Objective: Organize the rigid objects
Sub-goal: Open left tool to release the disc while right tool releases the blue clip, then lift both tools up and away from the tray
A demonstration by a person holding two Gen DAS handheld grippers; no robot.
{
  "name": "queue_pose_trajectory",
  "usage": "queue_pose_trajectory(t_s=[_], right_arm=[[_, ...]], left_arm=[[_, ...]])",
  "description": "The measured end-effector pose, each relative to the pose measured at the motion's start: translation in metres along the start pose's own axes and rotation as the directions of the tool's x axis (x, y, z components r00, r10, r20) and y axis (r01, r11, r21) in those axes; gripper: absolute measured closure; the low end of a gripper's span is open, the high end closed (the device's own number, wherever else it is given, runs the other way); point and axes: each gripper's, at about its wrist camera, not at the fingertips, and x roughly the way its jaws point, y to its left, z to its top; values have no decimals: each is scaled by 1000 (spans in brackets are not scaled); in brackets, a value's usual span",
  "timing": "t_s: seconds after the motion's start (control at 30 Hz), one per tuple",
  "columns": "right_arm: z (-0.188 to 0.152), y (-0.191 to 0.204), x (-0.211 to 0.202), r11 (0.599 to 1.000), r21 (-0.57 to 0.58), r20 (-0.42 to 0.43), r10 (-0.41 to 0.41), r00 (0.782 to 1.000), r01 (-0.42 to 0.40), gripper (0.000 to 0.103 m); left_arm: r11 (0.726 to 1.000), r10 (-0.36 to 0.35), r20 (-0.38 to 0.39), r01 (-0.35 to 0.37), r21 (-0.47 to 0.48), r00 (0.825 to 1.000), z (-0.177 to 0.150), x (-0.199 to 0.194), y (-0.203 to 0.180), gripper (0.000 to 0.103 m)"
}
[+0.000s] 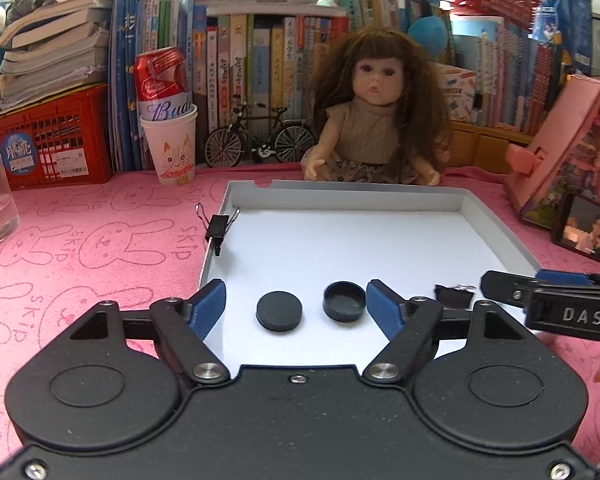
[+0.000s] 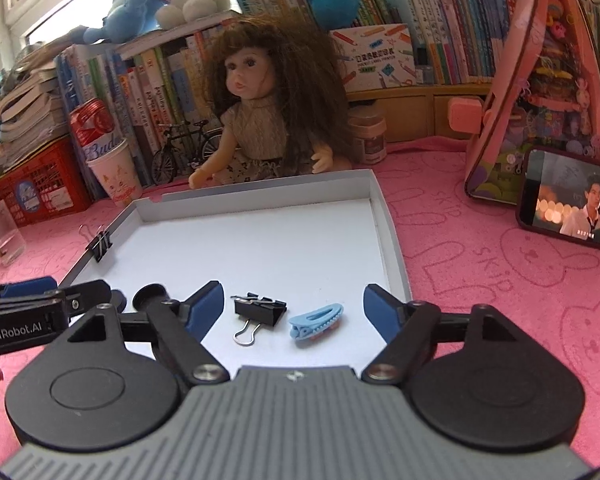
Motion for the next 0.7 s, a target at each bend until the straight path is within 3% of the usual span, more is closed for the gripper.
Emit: queue_pose_trajectory(t_s=[0.7], right_arm=[[-19,20,-55,989,-125,68,89,994,-80,5]], left_arm=[[998,-62,38,62,7,997,-27,-62,-1,22]])
